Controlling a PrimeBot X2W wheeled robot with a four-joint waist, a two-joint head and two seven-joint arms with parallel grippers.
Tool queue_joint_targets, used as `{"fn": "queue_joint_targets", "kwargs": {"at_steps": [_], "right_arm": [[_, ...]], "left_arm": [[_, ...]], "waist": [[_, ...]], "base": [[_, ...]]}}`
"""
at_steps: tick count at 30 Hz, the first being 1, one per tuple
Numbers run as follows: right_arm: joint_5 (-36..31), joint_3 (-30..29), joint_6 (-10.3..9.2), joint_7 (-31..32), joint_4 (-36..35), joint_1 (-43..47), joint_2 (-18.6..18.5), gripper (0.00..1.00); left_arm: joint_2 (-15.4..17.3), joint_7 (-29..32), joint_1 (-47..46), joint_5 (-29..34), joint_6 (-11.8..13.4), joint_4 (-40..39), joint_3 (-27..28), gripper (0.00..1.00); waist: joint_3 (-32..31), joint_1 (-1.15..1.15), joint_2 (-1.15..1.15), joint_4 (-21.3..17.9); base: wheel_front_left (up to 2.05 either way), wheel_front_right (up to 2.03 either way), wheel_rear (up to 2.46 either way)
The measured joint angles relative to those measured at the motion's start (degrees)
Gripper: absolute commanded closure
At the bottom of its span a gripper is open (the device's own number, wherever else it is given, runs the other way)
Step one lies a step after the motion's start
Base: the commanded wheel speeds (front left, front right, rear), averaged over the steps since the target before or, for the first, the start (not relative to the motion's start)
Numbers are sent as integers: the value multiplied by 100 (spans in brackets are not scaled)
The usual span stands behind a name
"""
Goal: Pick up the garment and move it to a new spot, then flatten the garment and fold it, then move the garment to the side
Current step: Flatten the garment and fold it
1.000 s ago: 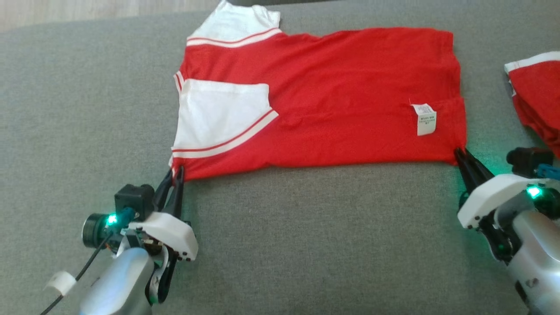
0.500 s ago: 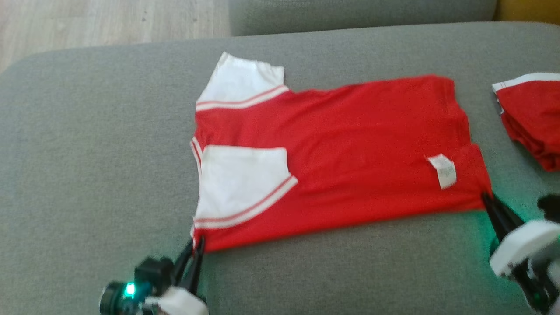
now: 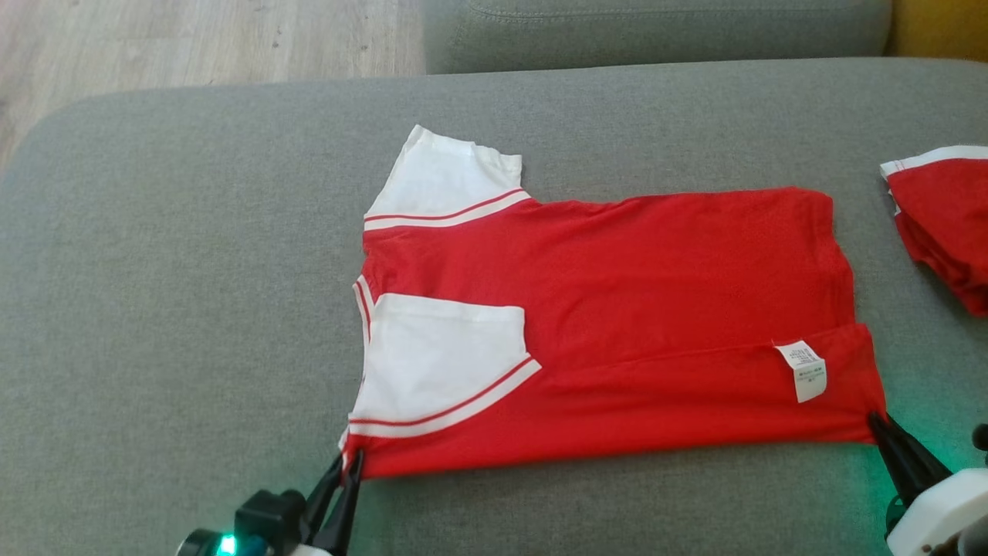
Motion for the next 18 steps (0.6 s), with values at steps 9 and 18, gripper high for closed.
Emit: {"fn": "queue_joint_targets", "kwargs": {"at_steps": [9,18], "right_arm": [[-279,-626,0,192,-363,164,203,0],[-626,-1067,-1,224,-1116,175,328,0]], "left_arm": [[40,226,28,-5,-156,25,-152,0],[427,824,-1312,0,-398,-546,136,0]], "waist": [[108,1,0,-51],[366,1,0,-228]], "base": [[0,0,0],[0,0,0]]}}
